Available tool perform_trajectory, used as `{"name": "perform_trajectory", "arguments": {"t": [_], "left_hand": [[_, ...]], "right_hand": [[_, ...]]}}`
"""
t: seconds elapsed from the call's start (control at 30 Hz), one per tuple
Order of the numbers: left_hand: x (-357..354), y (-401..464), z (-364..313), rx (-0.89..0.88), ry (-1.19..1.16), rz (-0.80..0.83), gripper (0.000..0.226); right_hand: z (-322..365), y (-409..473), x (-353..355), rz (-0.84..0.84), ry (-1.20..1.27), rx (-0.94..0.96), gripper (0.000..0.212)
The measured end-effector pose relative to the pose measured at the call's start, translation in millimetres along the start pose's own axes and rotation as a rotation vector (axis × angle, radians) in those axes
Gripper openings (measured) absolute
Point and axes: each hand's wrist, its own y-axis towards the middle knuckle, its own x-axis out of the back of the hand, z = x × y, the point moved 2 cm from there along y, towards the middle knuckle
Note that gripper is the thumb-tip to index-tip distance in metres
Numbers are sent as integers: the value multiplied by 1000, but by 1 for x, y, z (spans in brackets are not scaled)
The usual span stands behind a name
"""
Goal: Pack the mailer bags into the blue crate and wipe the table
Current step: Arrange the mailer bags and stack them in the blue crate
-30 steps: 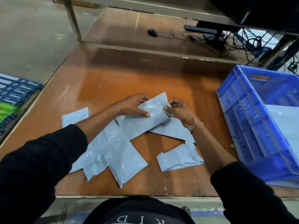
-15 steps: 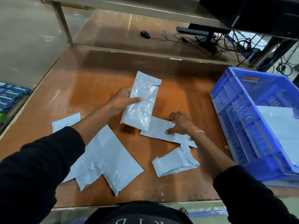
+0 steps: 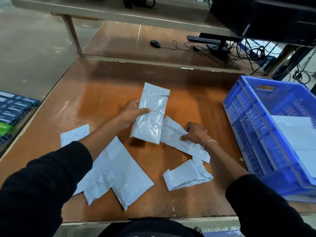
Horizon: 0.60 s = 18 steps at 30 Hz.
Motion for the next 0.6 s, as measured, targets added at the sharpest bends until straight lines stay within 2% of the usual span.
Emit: {"name": "perform_trajectory", "arguments": {"t": [0.17,0.23,0.3,0.37,0.43,0.6], "left_hand": [[-10,2,5,47,-29,-36,38],[-17,3,5,56,-55,-33,33],[-27,6,4,63,-70,-25,26],[-38,7,2,63,-107,-23,21],[-48,7,-2,72,-175,-31,24],[-66,5,-11,82,-318,-28,24]], "right_hand": [[-17,-4,29,-364,691,-128,27],[-11,-7,42,-392,912,-133,28],[3,-10,51,-311,1043,-114,32],[20,-15,50,-224,1088,-90,35],[33,-21,41,-217,1039,-92,37],[46,-36,24,-435,762,-9,36]]}}
